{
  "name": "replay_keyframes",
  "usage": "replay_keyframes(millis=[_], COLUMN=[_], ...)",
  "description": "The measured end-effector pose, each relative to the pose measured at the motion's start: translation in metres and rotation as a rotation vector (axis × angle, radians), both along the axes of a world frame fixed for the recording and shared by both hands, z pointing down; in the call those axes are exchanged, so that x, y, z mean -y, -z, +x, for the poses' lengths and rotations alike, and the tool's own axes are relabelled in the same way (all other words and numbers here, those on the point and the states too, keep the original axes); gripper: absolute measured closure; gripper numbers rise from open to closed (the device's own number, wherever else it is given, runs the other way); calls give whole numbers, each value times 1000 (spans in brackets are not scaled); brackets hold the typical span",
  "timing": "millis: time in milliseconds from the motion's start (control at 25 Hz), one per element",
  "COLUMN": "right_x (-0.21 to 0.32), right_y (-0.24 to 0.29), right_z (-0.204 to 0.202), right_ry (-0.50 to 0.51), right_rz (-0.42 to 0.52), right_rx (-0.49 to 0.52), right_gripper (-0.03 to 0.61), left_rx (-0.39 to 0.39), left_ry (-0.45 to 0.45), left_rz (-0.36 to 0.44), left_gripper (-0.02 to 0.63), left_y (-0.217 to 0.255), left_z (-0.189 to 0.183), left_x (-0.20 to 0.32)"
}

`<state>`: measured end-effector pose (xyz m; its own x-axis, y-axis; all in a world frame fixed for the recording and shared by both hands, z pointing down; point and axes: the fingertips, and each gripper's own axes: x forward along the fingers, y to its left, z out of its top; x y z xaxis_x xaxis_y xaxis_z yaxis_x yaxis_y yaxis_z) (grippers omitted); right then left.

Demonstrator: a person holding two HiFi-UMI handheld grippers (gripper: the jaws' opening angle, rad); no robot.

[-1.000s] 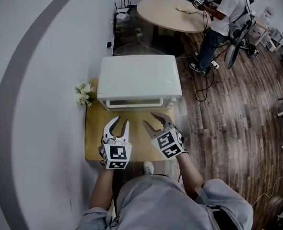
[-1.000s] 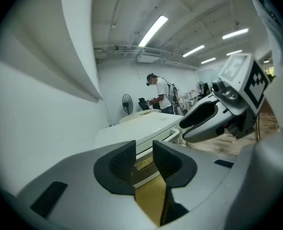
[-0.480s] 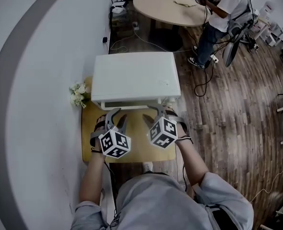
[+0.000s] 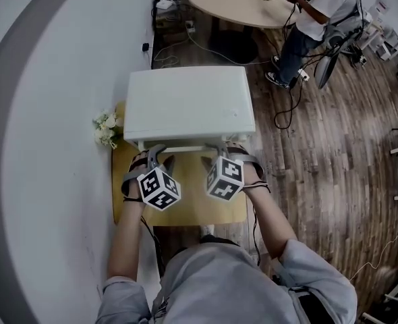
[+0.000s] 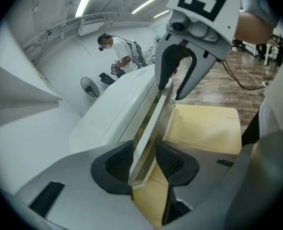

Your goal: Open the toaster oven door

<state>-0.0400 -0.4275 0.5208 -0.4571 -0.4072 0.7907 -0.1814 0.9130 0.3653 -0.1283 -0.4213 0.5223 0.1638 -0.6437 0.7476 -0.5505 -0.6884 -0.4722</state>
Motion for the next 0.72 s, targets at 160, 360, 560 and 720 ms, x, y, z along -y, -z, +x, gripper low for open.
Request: replay_keyframes(millis=[160,360,560,720], right_x=[-2,-10,-25,-39], right_y=[-1,-1,-6,-9], right_z=[0,1,3,6], right_ry=[-8,-19,-23,-36], right_rz=[3,-14,-45,-74], right_rx=[8,26,41,68], right_gripper=[439,439,440,439], left_rx=[-26,-78,-99,-136], left_ry=[7,25,32,43], left_rz=[-10,-18,-30,-49], left_gripper=[472,472,472,472], left_y=[1,1,-4,-7], left_z=[1,2,4,5], left_x=[-2,-8,-23,-37])
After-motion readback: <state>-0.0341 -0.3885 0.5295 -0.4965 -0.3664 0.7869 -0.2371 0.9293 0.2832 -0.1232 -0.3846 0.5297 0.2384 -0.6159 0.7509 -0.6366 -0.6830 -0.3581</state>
